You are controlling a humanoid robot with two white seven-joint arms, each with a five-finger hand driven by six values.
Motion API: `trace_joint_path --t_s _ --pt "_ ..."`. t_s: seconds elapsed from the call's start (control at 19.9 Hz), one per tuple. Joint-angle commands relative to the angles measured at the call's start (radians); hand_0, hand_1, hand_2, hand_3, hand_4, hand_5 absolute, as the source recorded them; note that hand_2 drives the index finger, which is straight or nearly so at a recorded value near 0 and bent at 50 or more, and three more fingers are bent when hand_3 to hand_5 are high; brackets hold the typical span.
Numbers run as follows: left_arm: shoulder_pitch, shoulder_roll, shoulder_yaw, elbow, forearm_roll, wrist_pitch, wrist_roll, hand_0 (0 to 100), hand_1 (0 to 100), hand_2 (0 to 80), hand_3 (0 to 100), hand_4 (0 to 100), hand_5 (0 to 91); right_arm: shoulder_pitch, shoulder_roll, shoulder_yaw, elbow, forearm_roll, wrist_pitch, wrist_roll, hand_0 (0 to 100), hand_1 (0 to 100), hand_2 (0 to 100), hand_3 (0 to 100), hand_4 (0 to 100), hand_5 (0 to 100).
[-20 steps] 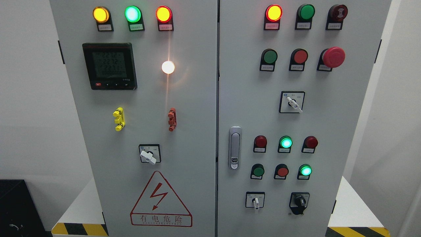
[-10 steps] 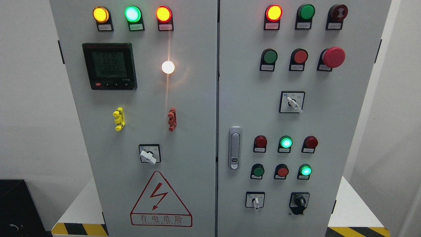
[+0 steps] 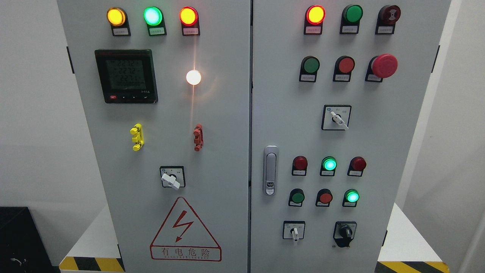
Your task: Flip black knob to close circuit
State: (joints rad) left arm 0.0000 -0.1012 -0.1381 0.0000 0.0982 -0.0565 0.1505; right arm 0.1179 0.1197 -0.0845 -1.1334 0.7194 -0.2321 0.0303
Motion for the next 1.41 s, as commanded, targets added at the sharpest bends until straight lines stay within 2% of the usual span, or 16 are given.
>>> trace_joint_path --t_s 0.0,0.15,0.4,0.85,1.15,1.35 --pt "0.023 0.000 0.000 -0.029 0.000 0.000 0.000 12 56 0.0 0 0 0.0 -0.046 0.000 -0.003 -0.163 0.130 0.002 -0.082 0 7 52 78 68 71" --pt "0.021 0.000 0.000 -0.029 0.000 0.000 0.000 12 56 0.0 0 0 0.0 -0.053 0.000 0.005 -0.198 0.140 0.059 -0.113 0 8 60 85 76 81" --pt "0.023 0.000 0.000 -0.029 0.000 0.000 0.000 12 56 0.0 0 0 0.0 -0.055 0.003 0.009 -0.269 0.239 0.068 -0.150 0 8 70 94 84 93" --pt "0.021 0.000 0.000 -0.029 0.000 0.000 0.000 12 56 0.0 0 0 0.0 -0.083 0.005 0.011 -0.379 0.345 0.128 -0.150 0 7 83 100 94 100" --pt "0.023 0.000 0.000 -0.029 0.000 0.000 0.000 12 56 0.0 0 0 0.0 -0.121 0.006 0.008 -0.417 0.391 0.145 -0.150 0 7 87 100 97 100" --pt "0.023 0.000 0.000 -0.029 0.000 0.000 0.000 12 56 0.0 0 0 0.0 -0.136 0.006 0.003 -0.440 0.455 0.191 -0.150 0 6 89 100 98 100"
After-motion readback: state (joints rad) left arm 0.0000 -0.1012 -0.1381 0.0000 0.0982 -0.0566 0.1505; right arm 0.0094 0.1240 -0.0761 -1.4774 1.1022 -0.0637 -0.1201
